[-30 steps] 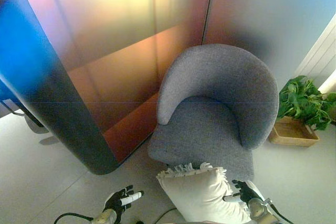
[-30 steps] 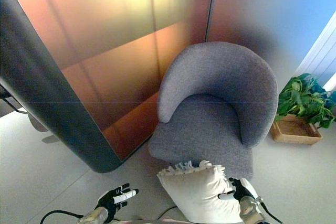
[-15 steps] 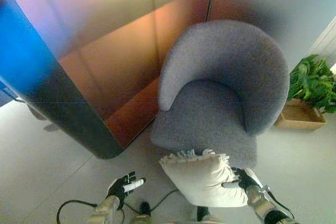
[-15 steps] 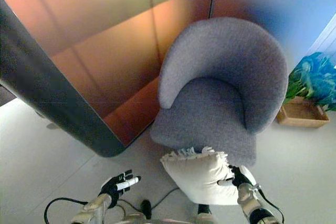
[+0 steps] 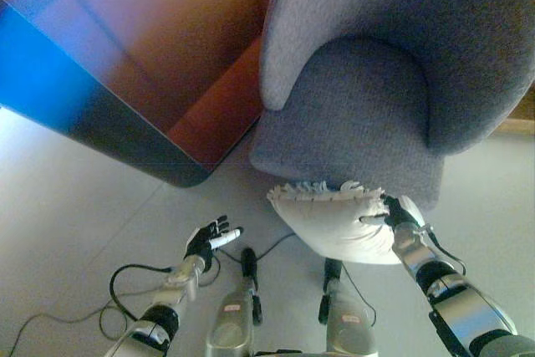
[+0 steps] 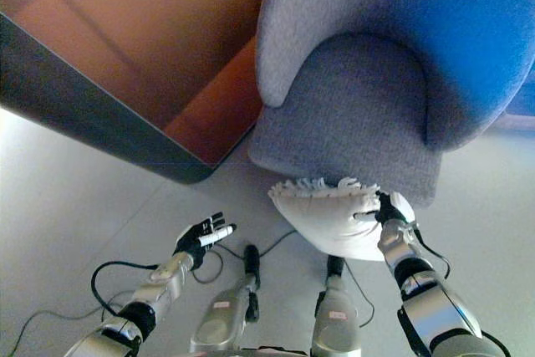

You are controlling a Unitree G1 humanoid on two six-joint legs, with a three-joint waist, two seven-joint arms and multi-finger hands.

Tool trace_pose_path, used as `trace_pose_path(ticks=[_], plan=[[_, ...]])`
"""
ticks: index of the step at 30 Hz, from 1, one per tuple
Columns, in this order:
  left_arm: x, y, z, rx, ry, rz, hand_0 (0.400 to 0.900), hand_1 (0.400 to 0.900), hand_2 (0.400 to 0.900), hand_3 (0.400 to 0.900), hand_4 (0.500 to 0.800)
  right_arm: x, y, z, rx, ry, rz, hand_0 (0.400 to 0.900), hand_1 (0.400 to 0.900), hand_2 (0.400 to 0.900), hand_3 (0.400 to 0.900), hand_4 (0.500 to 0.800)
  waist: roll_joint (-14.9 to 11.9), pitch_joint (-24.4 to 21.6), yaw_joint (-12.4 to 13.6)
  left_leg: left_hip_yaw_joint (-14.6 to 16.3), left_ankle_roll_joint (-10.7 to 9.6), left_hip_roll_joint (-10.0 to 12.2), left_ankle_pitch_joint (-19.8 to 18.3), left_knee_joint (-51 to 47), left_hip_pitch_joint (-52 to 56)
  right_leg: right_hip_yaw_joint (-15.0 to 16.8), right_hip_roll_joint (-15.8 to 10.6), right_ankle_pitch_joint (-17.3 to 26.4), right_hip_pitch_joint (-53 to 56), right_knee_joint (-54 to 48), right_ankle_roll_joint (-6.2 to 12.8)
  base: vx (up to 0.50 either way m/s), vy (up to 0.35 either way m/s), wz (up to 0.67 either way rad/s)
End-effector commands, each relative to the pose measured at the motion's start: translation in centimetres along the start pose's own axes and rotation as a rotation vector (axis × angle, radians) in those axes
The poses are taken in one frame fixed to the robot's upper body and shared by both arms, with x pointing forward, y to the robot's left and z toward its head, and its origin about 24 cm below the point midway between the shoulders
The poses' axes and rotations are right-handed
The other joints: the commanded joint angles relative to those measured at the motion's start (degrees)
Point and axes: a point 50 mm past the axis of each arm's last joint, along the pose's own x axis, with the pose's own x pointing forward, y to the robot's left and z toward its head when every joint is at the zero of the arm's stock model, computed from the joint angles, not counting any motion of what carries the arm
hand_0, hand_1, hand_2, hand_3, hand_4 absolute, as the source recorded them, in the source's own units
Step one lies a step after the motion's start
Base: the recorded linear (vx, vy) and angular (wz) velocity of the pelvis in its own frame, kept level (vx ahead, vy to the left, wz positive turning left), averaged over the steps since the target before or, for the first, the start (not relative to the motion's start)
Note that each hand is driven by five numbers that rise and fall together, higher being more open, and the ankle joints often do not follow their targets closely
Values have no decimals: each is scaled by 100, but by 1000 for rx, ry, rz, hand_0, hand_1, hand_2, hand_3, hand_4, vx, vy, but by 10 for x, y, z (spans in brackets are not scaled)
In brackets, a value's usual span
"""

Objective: Pick up the pillow and put it on the sofa.

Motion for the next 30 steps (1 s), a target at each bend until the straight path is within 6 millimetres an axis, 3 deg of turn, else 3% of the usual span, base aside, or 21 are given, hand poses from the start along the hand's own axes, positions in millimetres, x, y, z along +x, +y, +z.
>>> trace_pose_path(ticks=[1, 10, 28, 29, 30], plan=[[4, -1, 36, -21, -178, -5, 900, 900, 900, 900, 800, 11, -49, 24, -13, -45, -156, 900, 900, 900, 900, 800, -116, 34, 91, -325, -103, 81, -533, 849, -385, 330, -613, 28, -610, 743, 501, -92, 1, -2], [5, -5, 80, -76, -343, -42, 900, 900, 900, 900, 800, 17, -83, 46, 8, -56, -173, 900, 900, 900, 900, 800, 8, 417, 195, -447, -70, -52, -498, 1049, -887, 299, -623, 41, -1116, 992, 452, -65, 7, -2], [-4, -19, 122, -102, -498, -89, 900, 900, 900, 900, 800, 18, -119, 72, -65, -42, -180, 900, 900, 900, 900, 800, 176, 417, 372, -622, 7, -191, -431, 1386, -1924, 248, -564, 23, -2076, 1372, 373, -9, 2, -1], [-4, -20, 123, -102, -502, -88, 900, 900, 900, 900, 800, 18, -120, 72, -69, -34, -178, 731, 731, 731, 731, 699, 178, 417, 385, -634, 10, -194, -424, 1391, -1963, 244, -557, 22, -2110, 1382, 370, 0, 0, 0], [-4, -20, 124, -102, -504, -87, 900, 900, 900, 900, 800, 18, -121, 72, -70, -34, -179, 514, 514, 514, 514, 568, 180, 417, 393, -639, 12, -194, -419, 1392, -1983, 243, -555, 23, -2128, 1385, 368, 0, 0, 0]])
